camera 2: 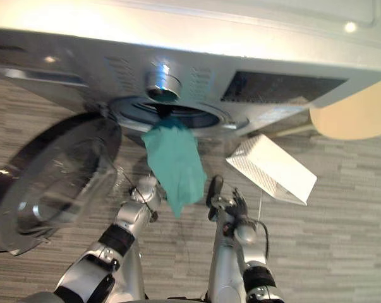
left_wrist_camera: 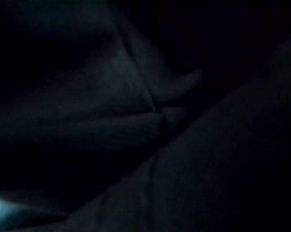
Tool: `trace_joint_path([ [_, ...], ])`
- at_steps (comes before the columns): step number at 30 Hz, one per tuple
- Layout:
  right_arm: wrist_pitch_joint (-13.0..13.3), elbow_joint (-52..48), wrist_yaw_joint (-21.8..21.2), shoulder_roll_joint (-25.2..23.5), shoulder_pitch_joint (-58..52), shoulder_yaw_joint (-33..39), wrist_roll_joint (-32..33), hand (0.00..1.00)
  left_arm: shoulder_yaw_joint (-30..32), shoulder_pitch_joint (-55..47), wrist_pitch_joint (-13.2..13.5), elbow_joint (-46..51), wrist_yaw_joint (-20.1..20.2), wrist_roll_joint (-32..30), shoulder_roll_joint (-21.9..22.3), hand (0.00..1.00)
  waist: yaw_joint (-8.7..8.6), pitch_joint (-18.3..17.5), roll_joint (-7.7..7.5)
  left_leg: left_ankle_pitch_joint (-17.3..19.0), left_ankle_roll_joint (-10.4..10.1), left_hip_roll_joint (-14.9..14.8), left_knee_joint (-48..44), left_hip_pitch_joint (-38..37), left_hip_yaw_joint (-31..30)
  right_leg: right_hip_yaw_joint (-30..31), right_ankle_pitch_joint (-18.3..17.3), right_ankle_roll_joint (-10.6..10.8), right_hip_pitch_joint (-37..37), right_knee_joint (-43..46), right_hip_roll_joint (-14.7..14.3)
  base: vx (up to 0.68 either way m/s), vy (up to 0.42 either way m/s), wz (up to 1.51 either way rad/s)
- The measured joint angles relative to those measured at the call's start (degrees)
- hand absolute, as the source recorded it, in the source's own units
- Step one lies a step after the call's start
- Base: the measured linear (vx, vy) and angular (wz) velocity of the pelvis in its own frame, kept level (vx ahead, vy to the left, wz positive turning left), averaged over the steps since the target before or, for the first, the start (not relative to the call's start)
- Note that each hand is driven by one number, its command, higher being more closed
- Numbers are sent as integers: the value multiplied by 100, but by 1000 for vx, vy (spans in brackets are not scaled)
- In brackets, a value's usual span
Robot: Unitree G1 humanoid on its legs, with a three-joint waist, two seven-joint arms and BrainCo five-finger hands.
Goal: Pick up the laundry basket with both hands and put the clothes into the washing machine.
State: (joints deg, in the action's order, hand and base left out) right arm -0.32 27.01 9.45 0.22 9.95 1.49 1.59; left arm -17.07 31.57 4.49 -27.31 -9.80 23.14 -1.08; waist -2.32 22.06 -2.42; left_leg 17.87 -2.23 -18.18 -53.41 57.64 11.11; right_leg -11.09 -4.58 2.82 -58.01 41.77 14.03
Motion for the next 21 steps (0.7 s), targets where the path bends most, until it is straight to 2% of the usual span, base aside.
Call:
trace_joint_path([
  [4,2,-954,325,-212,298,-18,-177,0,515,782,131,222,-378,492,162,100,6,10,1,200,-89,-195,-936,1131,-386,-2,-484,-151,-1150,1225,27,1,-134,-1],
  [7,23,-1648,534,-262,373,48,-224,0,1010,1429,253,273,-644,732,72,100,13,12,-2,319,-136,-259,-1501,1923,-632,11,-751,-186,-1926,1928,83,-49,-60,3],
  [12,160,-1959,749,-443,279,89,-223,0,1687,2456,396,270,-1071,1357,-288,100,-49,11,-17,344,-153,-318,-1917,2798,-812,20,-866,-224,-2760,2388,92,-82,-24,-4],
  [15,237,-2148,805,-495,198,-20,-235,0,1763,3111,568,270,-1333,1599,-461,100,-86,-4,-57,346,-153,-379,-2077,3180,-880,13,-836,-286,-3098,2483,51,-55,10,-14],
  [21,486,-2357,808,-498,190,-196,-335,0,1717,4645,833,-21,-1658,2042,-885,100,-320,-101,-328,382,-135,-494,-2366,3715,-948,11,-818,-318,-3585,2664,7,-47,22,-13],
])
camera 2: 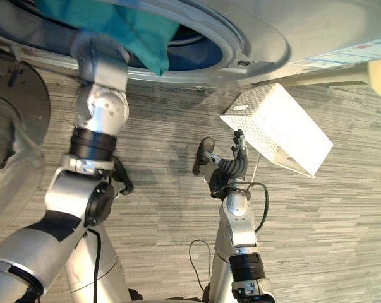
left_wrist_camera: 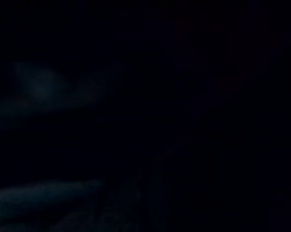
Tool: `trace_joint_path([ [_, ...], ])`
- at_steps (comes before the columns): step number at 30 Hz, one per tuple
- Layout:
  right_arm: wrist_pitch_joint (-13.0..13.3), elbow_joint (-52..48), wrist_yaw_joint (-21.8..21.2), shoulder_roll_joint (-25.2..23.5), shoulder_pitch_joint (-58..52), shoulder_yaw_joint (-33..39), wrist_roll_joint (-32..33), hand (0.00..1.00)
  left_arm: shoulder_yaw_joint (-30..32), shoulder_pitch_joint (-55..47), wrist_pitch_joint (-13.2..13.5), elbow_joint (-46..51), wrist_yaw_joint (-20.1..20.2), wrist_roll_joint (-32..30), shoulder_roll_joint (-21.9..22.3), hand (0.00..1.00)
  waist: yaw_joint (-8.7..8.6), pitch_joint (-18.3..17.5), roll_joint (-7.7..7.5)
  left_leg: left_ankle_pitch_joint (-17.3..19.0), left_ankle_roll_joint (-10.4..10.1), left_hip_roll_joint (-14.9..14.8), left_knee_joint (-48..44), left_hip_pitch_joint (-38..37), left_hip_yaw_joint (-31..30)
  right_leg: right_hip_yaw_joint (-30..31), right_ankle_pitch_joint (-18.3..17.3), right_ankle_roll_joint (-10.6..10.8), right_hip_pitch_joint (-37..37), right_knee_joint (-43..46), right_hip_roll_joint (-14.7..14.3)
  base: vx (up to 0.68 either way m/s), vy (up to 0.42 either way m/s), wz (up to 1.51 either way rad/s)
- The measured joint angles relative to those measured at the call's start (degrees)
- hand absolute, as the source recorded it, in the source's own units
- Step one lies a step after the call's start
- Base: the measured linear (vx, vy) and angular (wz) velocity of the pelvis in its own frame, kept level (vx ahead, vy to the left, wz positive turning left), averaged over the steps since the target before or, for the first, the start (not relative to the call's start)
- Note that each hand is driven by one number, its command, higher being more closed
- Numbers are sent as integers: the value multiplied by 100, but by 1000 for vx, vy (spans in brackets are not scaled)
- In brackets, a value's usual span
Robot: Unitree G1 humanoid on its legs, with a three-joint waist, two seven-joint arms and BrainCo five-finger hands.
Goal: Pick up the laundry basket with both hands and put the clothes into the washing machine.
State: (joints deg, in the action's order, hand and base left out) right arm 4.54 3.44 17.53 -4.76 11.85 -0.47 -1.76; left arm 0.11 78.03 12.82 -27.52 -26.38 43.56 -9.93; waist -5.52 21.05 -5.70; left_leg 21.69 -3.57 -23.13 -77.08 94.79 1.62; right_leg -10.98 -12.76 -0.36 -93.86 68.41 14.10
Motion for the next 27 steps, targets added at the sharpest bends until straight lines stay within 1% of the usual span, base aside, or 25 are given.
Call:
trace_joint_path([
  [2,64,-47,-4,0,-11,-1,-61,0,-93,515,130,-12,1,215,-90,100,-41,-36,-57,17,-32,-24,-1,125,8,-7,13,-11,-123,-8,-2,-45,16,-7],
  [4,63,-27,-11,-1,-9,6,-70,0,-395,1134,295,-185,9,573,-212,100,-40,-80,-126,4,-12,-79,-31,210,3,-33,27,-28,-195,-4,-16,-29,17,-9],
  [7,52,-8,-15,0,-8,18,-63,0,-634,1823,441,-450,10,1006,-276,100,-60,-135,-144,-5,4,-96,-43,291,-8,-59,71,-45,-239,-46,-31,-18,26,-8],
  [9,50,-20,-27,-1,-6,17,-60,0,-763,2154,476,-539,10,1133,-343,100,-56,-137,-145,-5,5,-138,-43,315,2,-62,134,-48,-248,-121,-75,-24,44,-20],
  [11,45,-34,-30,2,-5,21,-61,0,-894,2434,566,-689,3,1189,-460,100,-48,-150,-161,-2,4,-204,-31,351,28,-67,211,2,-271,-236,-135,-34,54,-27],
  [12,43,-46,-30,3,-5,32,-62,0,-986,2496,587,-771,-7,1167,-550,0,-57,-168,-165,0,-1,-227,-3,369,69,-65,259,18,-298,-307,-146,-33,48,-22],
  [13,22,-43,-29,3,-4,72,-62,0,-1111,2536,568,-961,-21,1101,-631,0,-34,-229,-173,0,-1,-266,27,410,116,-59,335,14,-351,-395,-179,-33,49,-25],
  [14,14,-43,-29,4,9,94,-60,0,-1168,2588,493,-1118,-18,966,-673,0,-18,-230,-172,-1,1,-288,33,419,127,-60,368,25,-353,-439,-200,-33,52,-22],
  [16,2,-45,-28,17,14,129,-59,0,-1414,2795,36,-1691,97,437,-864,0,-51,-230,-170,16,55,-288,75,423,168,-68,429,117,-348,-536,-194,-32,55,-13],
  [17,2,-63,-29,15,14,167,-59,0,-1526,2903,-308,-2058,402,-145,-964,0,-61,-232,-165,13,73,-289,95,421,189,-71,454,156,-339,-586,-192,-31,56,-7],
  [18,-5,-80,-30,12,15,187,-58,0,-1565,2934,-573,-2214,658,-739,-1018,0,-65,-234,-161,4,102,-289,102,417,203,-67,467,170,-337,-603,-191,-36,66,-5],
  [19,-12,-144,-33,2,7,244,-58,0,-1804,2945,-941,-2399,1078,-1529,-1140,0,-64,-235,-159,-21,110,-291,117,403,233,-55,502,132,-333,-636,-194,-22,41,-2],
  [20,-23,-190,-37,3,4,292,-59,0,-1890,2945,-1104,-2497,1234,-1978,-1164,0,-53,-235,-159,-22,110,-291,124,393,251,-47,529,89,-333,-655,-195,-27,49,-1],
  [21,-35,-266,-61,3,2,351,-62,0,-2013,2934,-1395,-2704,1538,-2960,-1162,0,-46,-235,-159,-32,123,-292,148,370,293,-26,551,88,-334,-687,-195,-29,48,-1],
  [22,-42,-269,-125,3,-4,378,-62,0,-2104,2871,-1600,-2852,1778,-3696,-1124,0,-44,-235,-159,-52,155,-292,183,353,318,-19,580,92,-320,-738,-201,-30,47,-2],
  [23,-51,-264,-159,3,-12,384,-63,0,-2113,2830,-1702,-2922,1898,-4157,-1089,0,-39,-235,-158,-68,170,-292,202,346,325,-23,597,97,-306,-767,-205,-32,45,-4],
  [24,-60,-258,-230,5,-52,383,-63,0,-2101,2660,-1872,-2936,2046,-4925,-1019,0,-34,-234,-157,-85,184,-297,223,328,328,-39,638,43,-275,-809,-211,-32,43,-5],
  [25,-59,-249,-301,6,-132,381,-66,0,-2088,2470,-1976,-2936,2153,-5486,-935,0,-20,-232,-154,-90,180,-303,247,313,327,-57,654,38,-243,-850,-217,-31,42,-4],
  [26,-57,-231,-325,6,-168,381,-66,0,-2088,2381,-2021,-2937,2166,-5722,-891,0,-17,-232,-154,-95,170,-302,268,305,333,-60,659,44,-231,-874,-218,-36,49,-1],
  [27,-50,-166,-387,6,-252,379,-64,0,-1923,2184,-2105,-2939,2173,-6088,-771,0,-2,-234,-151,-106,160,-296,302,299,329,-76,664,45,-210,-911,-220,-30,40,0],
])
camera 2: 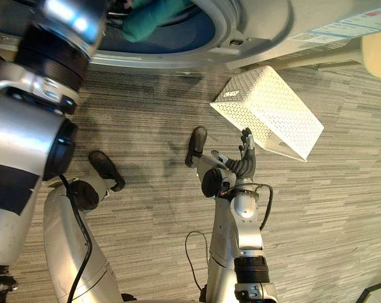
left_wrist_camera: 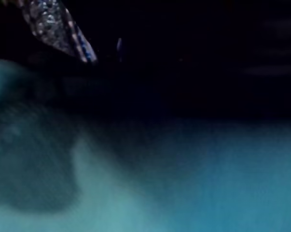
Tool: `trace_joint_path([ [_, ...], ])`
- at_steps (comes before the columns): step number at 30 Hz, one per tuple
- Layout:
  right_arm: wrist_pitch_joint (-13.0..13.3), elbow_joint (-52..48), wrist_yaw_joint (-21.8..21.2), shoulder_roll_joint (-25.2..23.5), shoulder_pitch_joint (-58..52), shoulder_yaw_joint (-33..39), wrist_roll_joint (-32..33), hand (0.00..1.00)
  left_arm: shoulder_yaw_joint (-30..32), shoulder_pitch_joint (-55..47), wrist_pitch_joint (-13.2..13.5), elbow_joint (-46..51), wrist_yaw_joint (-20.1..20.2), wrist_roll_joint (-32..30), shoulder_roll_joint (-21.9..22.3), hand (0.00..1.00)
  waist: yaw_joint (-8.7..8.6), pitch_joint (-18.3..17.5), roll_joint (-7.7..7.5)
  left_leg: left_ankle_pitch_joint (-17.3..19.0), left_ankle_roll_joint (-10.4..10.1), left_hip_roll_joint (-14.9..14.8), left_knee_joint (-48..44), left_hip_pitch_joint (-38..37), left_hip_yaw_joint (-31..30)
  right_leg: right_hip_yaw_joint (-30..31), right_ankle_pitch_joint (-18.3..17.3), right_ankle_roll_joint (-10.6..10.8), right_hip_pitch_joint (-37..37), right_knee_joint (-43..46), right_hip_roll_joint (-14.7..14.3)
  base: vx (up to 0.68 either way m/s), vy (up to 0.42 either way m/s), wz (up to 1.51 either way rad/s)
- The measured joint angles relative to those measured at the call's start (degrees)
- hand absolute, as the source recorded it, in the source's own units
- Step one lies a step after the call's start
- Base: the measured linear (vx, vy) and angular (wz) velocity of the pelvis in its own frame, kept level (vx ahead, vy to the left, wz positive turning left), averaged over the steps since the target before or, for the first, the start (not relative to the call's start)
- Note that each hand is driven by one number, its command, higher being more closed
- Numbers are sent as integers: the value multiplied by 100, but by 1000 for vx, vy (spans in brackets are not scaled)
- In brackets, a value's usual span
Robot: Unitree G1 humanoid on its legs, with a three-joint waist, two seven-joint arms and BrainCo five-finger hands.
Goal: Pick up the laundry basket with both hands and put the clothes into the washing machine.
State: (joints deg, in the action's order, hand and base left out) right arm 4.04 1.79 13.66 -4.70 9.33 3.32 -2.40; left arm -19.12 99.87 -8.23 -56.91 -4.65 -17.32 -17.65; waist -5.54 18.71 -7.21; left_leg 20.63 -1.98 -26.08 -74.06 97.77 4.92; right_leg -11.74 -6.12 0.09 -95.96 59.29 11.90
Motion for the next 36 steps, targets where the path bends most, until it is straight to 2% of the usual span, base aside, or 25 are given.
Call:
trace_joint_path([
  [1,23,36,-20,1,-39,4,4,0,167,-213,-37,-50,61,-138,117,0,4,0,0,-3,-6,-2,13,-14,-17,-20,3,-3,30,-23,-7,-29,39,0],
  [2,57,76,-22,3,-42,11,7,0,212,-293,-61,-101,107,-14,173,0,4,0,0,-4,-11,-2,21,-21,-24,-30,3,-3,45,-31,-7,-21,30,0],
  [5,115,214,-34,59,-54,22,12,0,541,-509,-149,-171,75,1365,591,0,7,-9,8,-17,-33,11,91,-32,-9,-53,10,-3,80,-93,7,-32,49,5],
  [6,128,245,-56,70,-54,23,39,0,713,-508,-48,-170,23,2305,641,0,10,-29,16,-44,-9,11,105,-28,-9,-61,21,-7,80,-111,7,-27,39,-1],
  [7,129,279,-103,83,-55,27,82,0,785,-508,58,-167,16,2850,628,0,12,-56,23,-50,-17,10,126,-27,-12,-73,25,-12,81,-135,1,-26,37,-3],
  [9,140,364,-154,136,-54,22,85,0,898,-527,161,-167,-45,3375,601,0,37,-121,43,-59,-31,8,164,-23,-15,-93,29,-13,86,-178,-8,-19,30,-3],
  [12,178,519,-173,281,-54,21,170,0,1095,-591,234,-166,-52,3718,490,0,106,-171,137,-61,-30,3,186,-36,-66,-166,32,-17,176,-241,-19,-17,39,-3],
  [20,212,882,-341,518,-53,23,234,0,1749,-1375,307,-127,-121,3803,-32,0,190,-174,142,-123,-37,22,393,-374,34,-168,35,-35,429,-331,-3,-14,23,5],
  [22,213,1043,-380,557,-88,24,253,0,1738,-2051,646,688,-316,4650,-243,0,206,-168,152,-178,-80,53,548,-564,68,-199,32,-53,585,-379,20,-12,7,15],
  [23,215,1038,-380,559,-131,26,253,0,1733,-2273,751,990,-346,4816,-296,0,208,-167,154,-183,-90,62,576,-602,74,-201,21,-57,609,-381,25,-9,-1,15],
  [25,266,912,-372,608,-336,92,250,0,1690,-3396,1287,2287,-599,5322,-587,0,291,-146,191,-218,-152,80,663,-666,58,-230,-59,-111,640,-351,40,-7,-11,13],
  [26,278,868,-370,622,-378,134,249,0,1699,-3723,1397,2643,-653,5343,-640,0,322,-133,211,-232,-174,99,688,-667,41,-244,-85,-124,640,-336,53,-6,-21,22],
  [28,335,775,-355,631,-477,247,223,0,1713,-5042,1659,3960,-724,5188,-604,0,425,-97,269,-267,-206,142,746,-686,8,-290,-230,-141,634,-241,123,1,-26,27],
  [31,358,644,-236,692,-576,366,117,0,1754,-6677,1756,5165,-1043,4270,-64,0,506,-60,330,-276,-234,230,798,-765,19,-264,-460,-163,603,-21,232,20,-49,35],
  [32,442,591,-104,742,-687,415,-38,0,1692,-7513,1675,5529,-1448,2986,397,0,651,-53,341,-271,-277,232,794,-810,7,-245,-577,-174,586,110,245,31,-58,23],
  [34,501,578,-3,767,-728,423,-119,0,1574,-8022,1505,5715,-1777,1821,600,0,669,-53,341,-287,-309,250,803,-824,-12,-249,-638,-211,571,187,274,28,-55,20],
  [35,560,583,113,764,-729,428,-227,0,1491,-8344,1310,5850,-2040,869,708,0,671,-53,342,-296,-332,281,823,-835,-23,-250,-693,-206,557,249,310,27,-60,27],
  [36,626,585,290,749,-730,445,-333,0,1303,-8824,1000,6119,-2218,-305,868,0,680,-43,357,-295,-360,301,834,-858,-50,-250,-764,-218,556,325,328,35,-67,24],
])
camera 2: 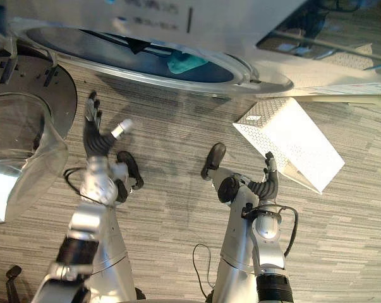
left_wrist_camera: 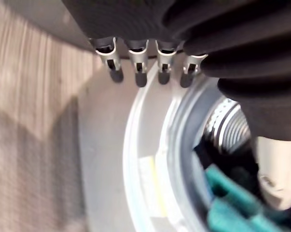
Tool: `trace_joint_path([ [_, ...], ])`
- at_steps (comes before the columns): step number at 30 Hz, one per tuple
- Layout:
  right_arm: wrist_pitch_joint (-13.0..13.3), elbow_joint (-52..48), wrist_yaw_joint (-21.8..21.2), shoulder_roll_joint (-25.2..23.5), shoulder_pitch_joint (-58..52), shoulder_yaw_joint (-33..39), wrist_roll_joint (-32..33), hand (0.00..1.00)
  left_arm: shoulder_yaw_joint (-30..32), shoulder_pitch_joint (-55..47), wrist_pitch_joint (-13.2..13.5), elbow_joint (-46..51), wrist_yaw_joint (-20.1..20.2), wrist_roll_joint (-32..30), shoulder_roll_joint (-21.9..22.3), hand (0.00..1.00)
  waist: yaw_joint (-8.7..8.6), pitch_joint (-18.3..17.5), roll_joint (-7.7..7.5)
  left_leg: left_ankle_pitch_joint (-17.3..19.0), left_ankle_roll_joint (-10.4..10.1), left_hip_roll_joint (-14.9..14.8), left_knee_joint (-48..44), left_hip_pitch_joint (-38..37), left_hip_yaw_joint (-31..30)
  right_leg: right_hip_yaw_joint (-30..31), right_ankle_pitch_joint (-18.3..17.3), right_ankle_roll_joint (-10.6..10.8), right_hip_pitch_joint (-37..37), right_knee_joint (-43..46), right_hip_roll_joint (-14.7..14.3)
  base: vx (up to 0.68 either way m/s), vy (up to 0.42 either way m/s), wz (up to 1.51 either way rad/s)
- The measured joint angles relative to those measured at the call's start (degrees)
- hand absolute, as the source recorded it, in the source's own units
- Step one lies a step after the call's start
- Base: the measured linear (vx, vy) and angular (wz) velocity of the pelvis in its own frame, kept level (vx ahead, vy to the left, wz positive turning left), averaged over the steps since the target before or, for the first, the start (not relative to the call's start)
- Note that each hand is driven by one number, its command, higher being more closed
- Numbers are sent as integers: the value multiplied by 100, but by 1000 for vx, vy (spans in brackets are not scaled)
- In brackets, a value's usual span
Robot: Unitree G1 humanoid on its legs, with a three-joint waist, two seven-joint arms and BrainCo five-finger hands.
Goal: Pick up the laundry basket with both hands and put the clothes into the washing machine.
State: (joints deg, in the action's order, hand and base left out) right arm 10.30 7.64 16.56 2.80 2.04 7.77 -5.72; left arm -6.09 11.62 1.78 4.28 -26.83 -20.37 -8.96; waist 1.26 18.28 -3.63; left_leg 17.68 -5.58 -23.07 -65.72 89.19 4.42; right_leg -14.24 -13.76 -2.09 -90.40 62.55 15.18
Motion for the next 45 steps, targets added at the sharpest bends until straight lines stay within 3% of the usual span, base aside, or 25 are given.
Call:
trace_joint_path([
  [2,-10,4,109,-2,-2,40,-119,0,-53,-366,-167,222,71,-563,225,0,43,-2,30,-16,-27,1,-4,-40,-17,2,-41,-38,17,67,2,37,-47,13],
  [4,-117,45,127,54,-2,106,-123,0,-52,-701,-152,267,344,-558,657,0,127,-6,150,-29,-47,3,-45,-220,-36,24,-87,-75,159,193,9,52,-36,10],
  [6,-222,164,90,147,2,64,-121,0,-62,-880,-100,267,575,-428,797,0,148,-7,229,-29,-48,-3,-27,-437,-36,23,-125,-93,354,225,8,39,-30,7],
  [9,-361,512,58,274,12,-49,-111,0,-105,-1052,-14,138,853,-250,813,0,140,7,354,1,-86,-7,23,-904,-77,-12,-233,-41,837,232,0,6,-30,8],
  [14,-518,1345,-47,269,-12,-128,22,0,-83,-1120,16,-626,1130,144,763,0,116,20,400,-43,-221,15,564,-2143,42,-123,-291,16,2015,-100,-13,-12,-52,15],
  [18,-665,1688,-77,189,-378,-445,267,0,-25,-1466,-28,-1086,1330,634,768,0,116,65,478,-445,-293,104,1650,-3563,222,-390,-271,25,3408,-859,-105,3,-59,24],
  [19,-665,1708,-108,203,-422,-485,303,0,5,-1521,-48,-1240,1378,684,761,0,104,66,475,-628,-232,229,2160,-4055,270,-523,-232,37,3882,-1179,-86,78,-109,62],
  [22,-701,1952,-218,224,-713,-562,347,0,4,-1565,-101,-1290,1434,973,811,0,108,57,463,-1099,327,253,3216,-5199,813,-978,-135,-291,4973,-1728,141,111,-123,73],
  [24,-726,2103,-295,229,-760,-550,356,0,49,-1572,-78,-1270,1447,1136,904,0,105,21,503,-974,512,37,2525,-5475,990,-1177,-111,-429,5403,-1904,218,112,-99,48],
  [25,-729,2123,-320,231,-801,-538,370,0,82,-1615,-61,-1271,1494,1258,963,0,70,-23,564,-874,621,-68,1786,-5713,974,-1274,-97,-427,5660,-2012,219,71,-40,25],
  [27,-735,2126,-398,215,-920,-468,417,0,146,-1765,5,-1279,1658,1341,1036,0,-46,-83,608,-778,680,-153,1178,-6242,905,-1399,-32,-319,6090,-2190,243,38,77,32],
  [28,-735,2121,-447,200,-1052,-434,419,0,162,-1940,32,-1278,1693,1347,1064,0,-55,-236,607,-802,650,-161,1212,-6676,815,-1451,51,-203,6263,-2328,254,17,190,35],
  [29,-731,2126,-469,189,-1095,-421,422,0,165,-2005,51,-1292,1693,1347,1061,0,-55,-304,600,-729,496,-98,1382,-6818,779,-1477,107,-141,6323,-2392,278,-34,246,26],
  [31,-687,2516,-573,42,-1092,-240,467,0,145,-2201,63,-1534,1690,1339,992,0,-56,-651,485,-561,-115,453,2377,-7186,476,-1488,593,83,6523,-3126,284,-70,228,16],
  [32,-681,2650,-601,-16,-1095,-226,465,0,140,-2251,64,-1649,1688,1306,946,0,-62,-790,468,-505,-219,567,2750,-7307,444,-1495,746,113,6538,-3356,279,-74,245,13],
  [33,-680,2892,-692,-57,-1062,-190,455,0,121,-2273,67,-1866,1696,1294,885,0,-78,-907,520,-347,-465,703,3475,-7632,473,-1563,1078,143,6663,-3813,226,-106,326,8],
  [34,-694,3157,-722,-54,-964,-179,450,0,121,-2218,69,-2123,1697,1289,826,0,-72,-945,603,-225,-538,838,4028,-7863,538,-1578,1382,190,6747,-4177,153,-100,289,3],
  [38,-816,3561,-819,-44,-800,-61,289,0,115,-2060,11,-2719,1808,1095,640,0,-72,-959,574,-105,-331,1217,4390,-8118,653,-1448,2291,328,7144,-5299,91,-145,246,-12],
  [40,-850,3641,-851,-15,-820,-76,275,0,128,-2166,11,-2737,1811,1070,522,0,-73,-982,575,-27,-188,1303,4317,-8209,768,-1286,2459,351,7275,-5465,97,-184,151,-31],
  [41,-860,3648,-905,-9,-828,-90,270,0,150,-2164,10,-2735,1811,1070,435,0,-135,-982,504,22,-95,1382,4127,-8186,836,-1200,2510,348,7250,-5406,187,-219,133,-25],
  [42,-865,3658,-908,-5,-824,-94,259,0,191,-2177,10,-2735,1809,1072,420,0,-167,-989,486,63,2,1401,4132,-8194,856,-1152,2520,392,7249,-5452,187,-183,51,-24],
  [43,-890,3689,-909,-10,-758,-93,237,0,248,-2195,10,-2785,1809,1073,420,0,-167,-1011,488,53,71,1323,4156,-8191,975,-1102,2284,459,7213,-5414,182,-195,10,-23],
  [44,-908,3720,-912,7,-704,-90,207,0,308,-2161,5,-2860,1808,1075,491,0,-187,-986,537,21,98,1261,4157,-8188,1026,-956,2040,378,7010,-4766,212,-188,-16,-8],
  [45,-900,3726,-910,57,-690,-79,159,0,354,-2173,-13,-2977,1808,1089,523,0,-296,-992,512,-61,83,1236,4204,-8257,954,-618,1427,353,6795,-3220,296,-144,-36,8],
])
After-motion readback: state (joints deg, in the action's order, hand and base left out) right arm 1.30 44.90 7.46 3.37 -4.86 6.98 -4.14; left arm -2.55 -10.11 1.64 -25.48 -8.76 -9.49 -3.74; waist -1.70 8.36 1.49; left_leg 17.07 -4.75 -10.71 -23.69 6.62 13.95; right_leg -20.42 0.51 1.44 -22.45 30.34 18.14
